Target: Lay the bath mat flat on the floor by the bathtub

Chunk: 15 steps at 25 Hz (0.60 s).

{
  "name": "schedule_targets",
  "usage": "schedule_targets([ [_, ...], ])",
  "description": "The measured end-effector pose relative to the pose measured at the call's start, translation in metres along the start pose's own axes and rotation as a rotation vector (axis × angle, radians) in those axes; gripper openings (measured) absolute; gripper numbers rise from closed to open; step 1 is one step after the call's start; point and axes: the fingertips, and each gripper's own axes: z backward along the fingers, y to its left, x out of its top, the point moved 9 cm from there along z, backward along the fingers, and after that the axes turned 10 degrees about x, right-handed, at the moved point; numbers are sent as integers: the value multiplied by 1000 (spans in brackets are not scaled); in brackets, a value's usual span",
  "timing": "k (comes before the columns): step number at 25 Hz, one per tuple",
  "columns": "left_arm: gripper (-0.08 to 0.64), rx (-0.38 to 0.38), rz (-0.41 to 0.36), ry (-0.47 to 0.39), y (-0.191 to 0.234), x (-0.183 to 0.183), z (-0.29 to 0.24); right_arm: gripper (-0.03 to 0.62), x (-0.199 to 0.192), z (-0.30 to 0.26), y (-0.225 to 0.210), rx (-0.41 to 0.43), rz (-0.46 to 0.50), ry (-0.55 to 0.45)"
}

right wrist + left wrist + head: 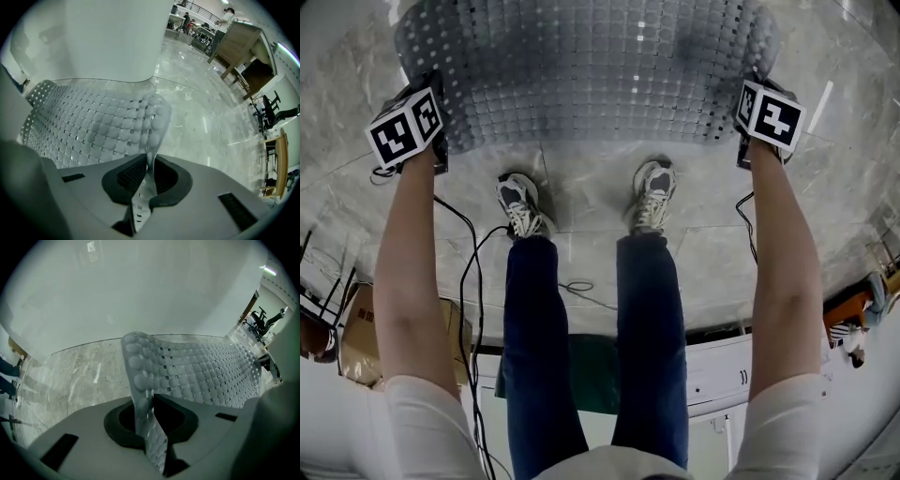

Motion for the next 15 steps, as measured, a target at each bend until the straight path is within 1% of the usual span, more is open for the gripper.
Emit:
schedule_targets([
  [3,48,10,0,3,2,-1,-6,41,0,-6,-5,16,-38,-5],
  [9,51,15,6,16,6,-2,-15,41,0,-15,-13,46,-78,29],
  [12,54,27,9,25,7,-1,-19,41,2,-20,-16,54,-86,45],
  [15,55,38,21,44,7,-2,-25,41,2,-24,-16,46,-68,59],
])
